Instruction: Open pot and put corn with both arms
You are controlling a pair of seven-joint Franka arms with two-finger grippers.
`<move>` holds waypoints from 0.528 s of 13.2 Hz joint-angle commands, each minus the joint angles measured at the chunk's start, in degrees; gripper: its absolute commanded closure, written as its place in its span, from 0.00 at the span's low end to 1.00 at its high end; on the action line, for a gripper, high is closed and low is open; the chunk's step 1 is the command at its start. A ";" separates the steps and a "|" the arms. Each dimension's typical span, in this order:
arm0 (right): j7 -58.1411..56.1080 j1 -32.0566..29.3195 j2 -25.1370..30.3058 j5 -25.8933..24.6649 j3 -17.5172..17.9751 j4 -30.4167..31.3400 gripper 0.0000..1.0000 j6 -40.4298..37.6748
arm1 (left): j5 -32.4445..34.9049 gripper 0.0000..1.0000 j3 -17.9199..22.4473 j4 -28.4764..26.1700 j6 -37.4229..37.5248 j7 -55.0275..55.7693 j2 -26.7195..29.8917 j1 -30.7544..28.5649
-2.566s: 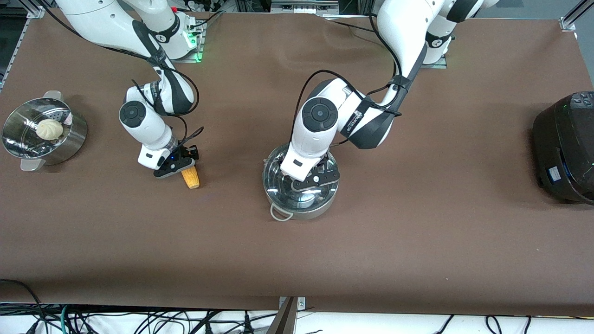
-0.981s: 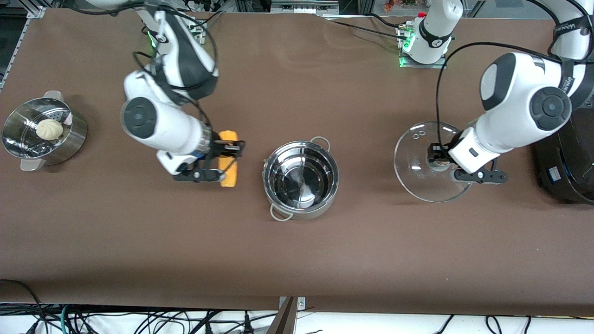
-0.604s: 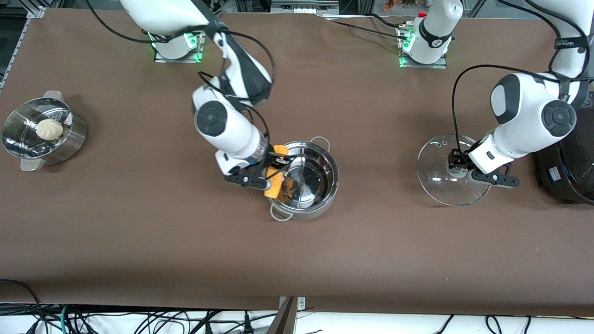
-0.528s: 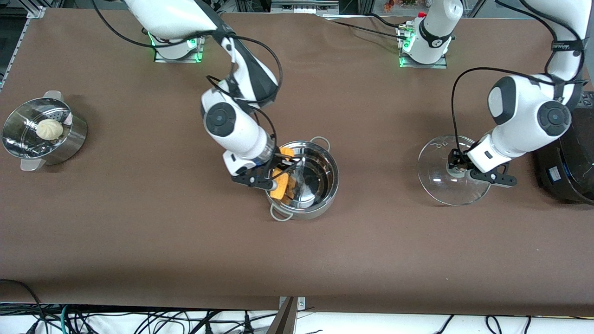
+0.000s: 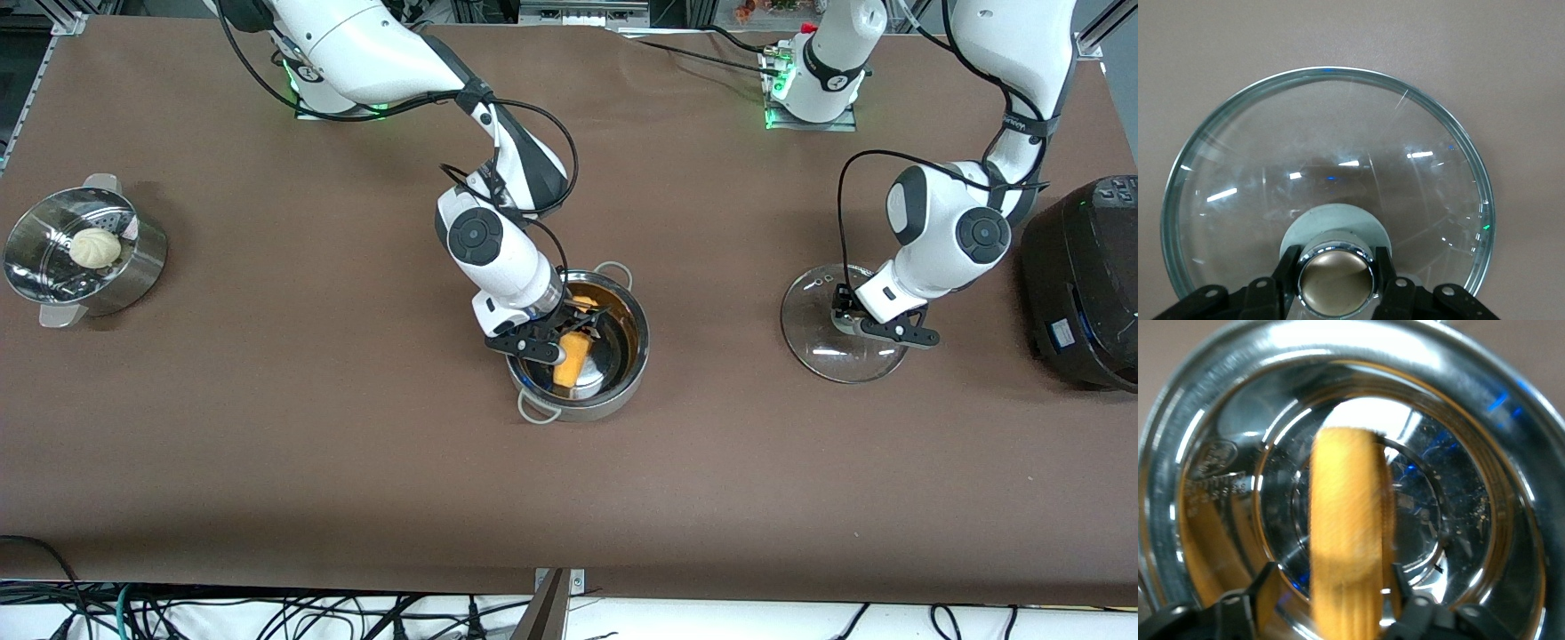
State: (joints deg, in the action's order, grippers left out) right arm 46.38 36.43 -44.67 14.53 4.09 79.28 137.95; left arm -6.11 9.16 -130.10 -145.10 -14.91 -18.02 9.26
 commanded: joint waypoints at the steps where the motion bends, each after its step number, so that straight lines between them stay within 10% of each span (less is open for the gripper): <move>1: 0.29 0.49 1.60 -0.37 -1.36 -1.05 0.00 -2.68 | -1.45 0.64 0.25 -0.07 -0.01 -1.53 -1.76 1.02; 2: 0.12 0.49 2.56 -0.37 -2.41 -1.14 0.00 -4.43 | -1.36 0.15 0.25 -0.07 0.25 -1.70 -1.32 1.02; 3: 0.03 0.57 4.23 -0.55 -3.64 -1.05 0.00 -6.54 | -1.36 0.00 0.25 0.19 0.78 -1.53 -0.36 1.19; 7: -5.32 -1.69 12.05 -10.19 -7.43 -1.23 0.00 -22.16 | -1.27 0.00 0.33 9.82 16.28 -1.18 4.48 1.37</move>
State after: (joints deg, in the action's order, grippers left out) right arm 43.81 36.34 -37.33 8.38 -2.85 77.05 122.55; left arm -6.12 9.06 -125.97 -137.85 -14.98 -16.35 10.08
